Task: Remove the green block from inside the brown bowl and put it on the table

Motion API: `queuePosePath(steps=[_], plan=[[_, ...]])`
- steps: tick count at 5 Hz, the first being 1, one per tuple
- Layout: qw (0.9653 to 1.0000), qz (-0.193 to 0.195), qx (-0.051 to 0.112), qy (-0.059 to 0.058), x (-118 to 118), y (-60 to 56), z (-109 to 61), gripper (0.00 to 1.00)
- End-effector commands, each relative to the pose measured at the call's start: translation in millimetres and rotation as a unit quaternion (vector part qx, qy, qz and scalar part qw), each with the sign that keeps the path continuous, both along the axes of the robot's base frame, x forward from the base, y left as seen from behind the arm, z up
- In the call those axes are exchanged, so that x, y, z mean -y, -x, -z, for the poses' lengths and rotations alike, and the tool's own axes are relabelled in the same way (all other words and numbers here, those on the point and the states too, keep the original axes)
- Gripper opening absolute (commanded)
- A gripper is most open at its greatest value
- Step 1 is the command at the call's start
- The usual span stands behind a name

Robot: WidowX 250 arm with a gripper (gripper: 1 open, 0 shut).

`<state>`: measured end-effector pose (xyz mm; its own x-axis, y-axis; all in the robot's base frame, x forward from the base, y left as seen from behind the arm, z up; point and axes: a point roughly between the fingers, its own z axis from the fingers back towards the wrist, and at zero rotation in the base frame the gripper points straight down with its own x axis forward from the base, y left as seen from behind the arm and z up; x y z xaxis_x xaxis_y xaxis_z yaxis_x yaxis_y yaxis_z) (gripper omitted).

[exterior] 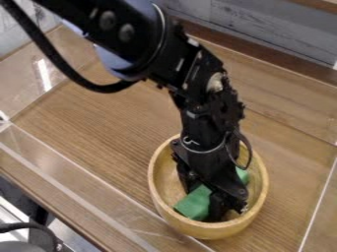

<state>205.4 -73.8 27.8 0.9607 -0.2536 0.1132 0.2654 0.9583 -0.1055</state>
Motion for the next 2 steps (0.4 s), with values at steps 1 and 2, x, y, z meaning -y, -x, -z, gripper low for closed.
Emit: queuePosePath(steps=[1,2], plan=[[0.9999,-0.005,0.015,0.003,-1.2,-8.9,-11.7,0.00],[0.9999,-0.006,0.014,0.002,-2.3,-9.5,-14.9,0.00]])
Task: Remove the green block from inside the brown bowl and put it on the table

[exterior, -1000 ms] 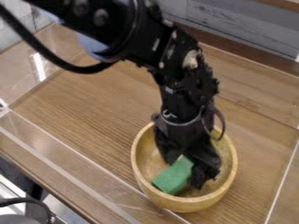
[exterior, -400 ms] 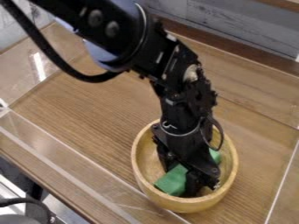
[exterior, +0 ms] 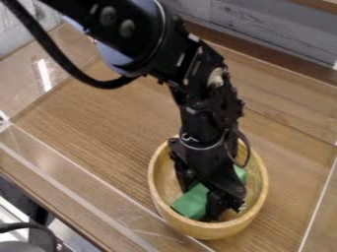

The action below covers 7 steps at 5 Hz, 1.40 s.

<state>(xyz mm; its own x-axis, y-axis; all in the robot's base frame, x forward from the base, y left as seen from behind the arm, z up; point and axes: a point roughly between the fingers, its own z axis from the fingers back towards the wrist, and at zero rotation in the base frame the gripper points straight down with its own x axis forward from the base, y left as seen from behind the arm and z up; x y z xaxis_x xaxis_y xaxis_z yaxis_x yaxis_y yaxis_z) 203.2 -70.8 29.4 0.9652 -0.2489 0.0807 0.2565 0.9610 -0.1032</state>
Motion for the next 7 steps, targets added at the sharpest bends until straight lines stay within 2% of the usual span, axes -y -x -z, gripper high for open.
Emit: queuePosePath(steps=[1,5,7], plan=[[0.9996,-0.004,0.028,0.006,0,-12.1,-16.5,0.00],[0.9995,-0.021,0.023,0.001,-6,-13.4,-35.1,0.00],[0.9991,-0.036,0.022,0.001,-11,-14.2,-50.0,0.00]])
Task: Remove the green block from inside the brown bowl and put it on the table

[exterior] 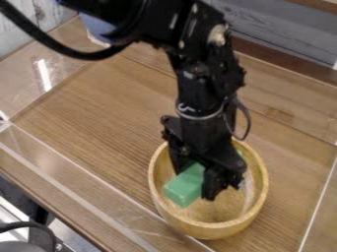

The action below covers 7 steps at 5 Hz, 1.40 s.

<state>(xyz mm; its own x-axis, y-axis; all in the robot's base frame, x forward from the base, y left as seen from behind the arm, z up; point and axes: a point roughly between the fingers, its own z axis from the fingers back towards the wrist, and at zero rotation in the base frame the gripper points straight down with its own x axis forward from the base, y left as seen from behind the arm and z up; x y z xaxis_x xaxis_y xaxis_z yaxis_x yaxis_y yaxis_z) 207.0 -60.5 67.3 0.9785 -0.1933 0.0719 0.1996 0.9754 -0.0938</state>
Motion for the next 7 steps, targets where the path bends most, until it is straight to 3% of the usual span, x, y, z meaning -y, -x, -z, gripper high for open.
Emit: queuePosePath(steps=[1,3,7], plan=[[0.9994,-0.016,0.029,0.003,-4,-11.7,-27.4,0.00],[0.9994,-0.007,0.035,-0.001,-2,-20.9,-35.3,0.00],[0.9990,0.005,0.040,-0.016,-5,-48.5,-34.8,0.00]])
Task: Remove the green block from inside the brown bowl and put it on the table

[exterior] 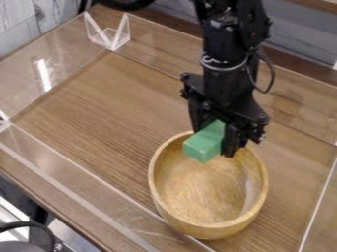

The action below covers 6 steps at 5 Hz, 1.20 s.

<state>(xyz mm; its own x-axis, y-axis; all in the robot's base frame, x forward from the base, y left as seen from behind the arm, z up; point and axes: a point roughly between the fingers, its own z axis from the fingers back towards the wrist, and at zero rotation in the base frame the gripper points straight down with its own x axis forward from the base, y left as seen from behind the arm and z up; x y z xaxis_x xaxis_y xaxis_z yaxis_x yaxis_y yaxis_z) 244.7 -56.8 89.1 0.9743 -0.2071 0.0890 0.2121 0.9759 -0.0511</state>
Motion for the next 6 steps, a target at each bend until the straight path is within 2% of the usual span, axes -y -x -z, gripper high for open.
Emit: queuePosePath(steps=[1,6], plan=[[0.9996,0.002,0.029,0.001,-4,-14.1,-13.2,0.00],[0.9994,0.006,0.033,-0.006,-11,-27.2,-9.4,0.00]])
